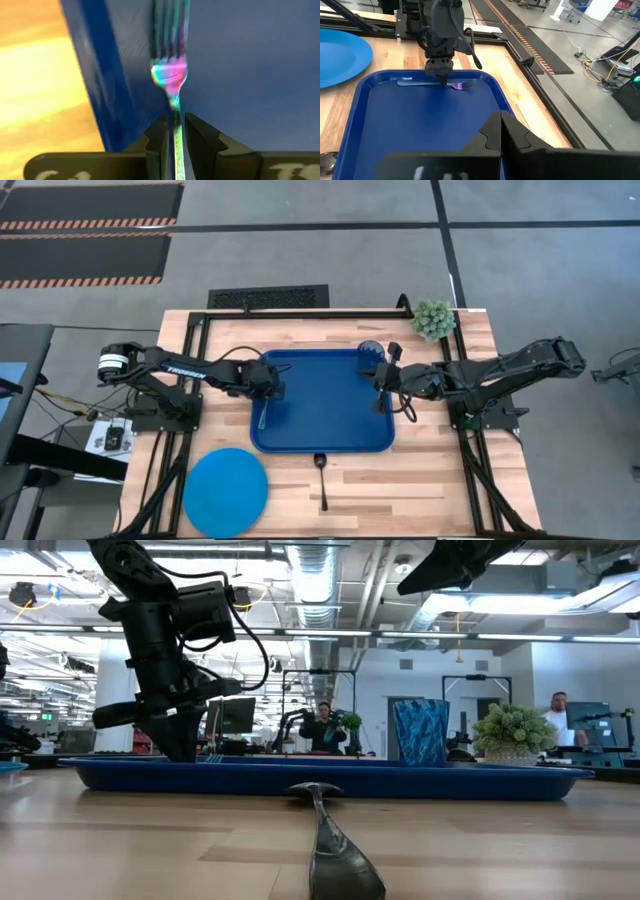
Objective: Pick and place plate/cup/fork/spoon on tray
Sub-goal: Put the blue fork on the left side of the blue tray
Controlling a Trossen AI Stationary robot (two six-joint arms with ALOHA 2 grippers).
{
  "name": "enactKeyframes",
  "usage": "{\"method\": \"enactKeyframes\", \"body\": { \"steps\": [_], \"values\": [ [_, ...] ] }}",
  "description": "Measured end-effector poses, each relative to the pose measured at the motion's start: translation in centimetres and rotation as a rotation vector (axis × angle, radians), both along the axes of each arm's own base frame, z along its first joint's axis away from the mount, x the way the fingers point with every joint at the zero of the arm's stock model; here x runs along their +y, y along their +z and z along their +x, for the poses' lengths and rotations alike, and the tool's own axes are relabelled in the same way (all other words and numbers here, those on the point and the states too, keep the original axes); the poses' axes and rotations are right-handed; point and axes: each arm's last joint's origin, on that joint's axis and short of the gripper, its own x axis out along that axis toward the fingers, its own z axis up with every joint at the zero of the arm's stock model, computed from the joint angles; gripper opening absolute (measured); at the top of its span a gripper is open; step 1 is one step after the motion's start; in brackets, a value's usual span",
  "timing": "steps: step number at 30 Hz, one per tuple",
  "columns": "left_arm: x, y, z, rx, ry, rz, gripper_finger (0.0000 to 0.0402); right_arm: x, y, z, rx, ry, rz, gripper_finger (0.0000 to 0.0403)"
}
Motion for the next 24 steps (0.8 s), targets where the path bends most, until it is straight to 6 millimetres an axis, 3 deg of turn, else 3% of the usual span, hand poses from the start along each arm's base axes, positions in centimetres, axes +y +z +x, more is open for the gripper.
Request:
{"method": "enactKeyframes", "body": {
  "steps": [6,14,20,24],
  "values": [
    [1.0,1.3,0.6,0.031,-0.153,0.078,0.0048,0.0,0.0,0.0,0.000,0.000,0.000,0.0010],
    [2.0,3.4,2.4,0.004,-0.505,0.273,0.0046,0.0,0.0,0.0,0.000,0.000,-0.001,0.0010],
    [2.5,2.7,2.4,0.060,-0.668,0.282,0.0005,0.0,0.0,0.0,0.000,0.000,-0.001,0.0010],
    [2.9,1.7,2.9,0.063,-0.705,0.264,0.0002,0.0,0.0,0.0,0.000,0.000,-0.002,0.0009]
  ]
}}
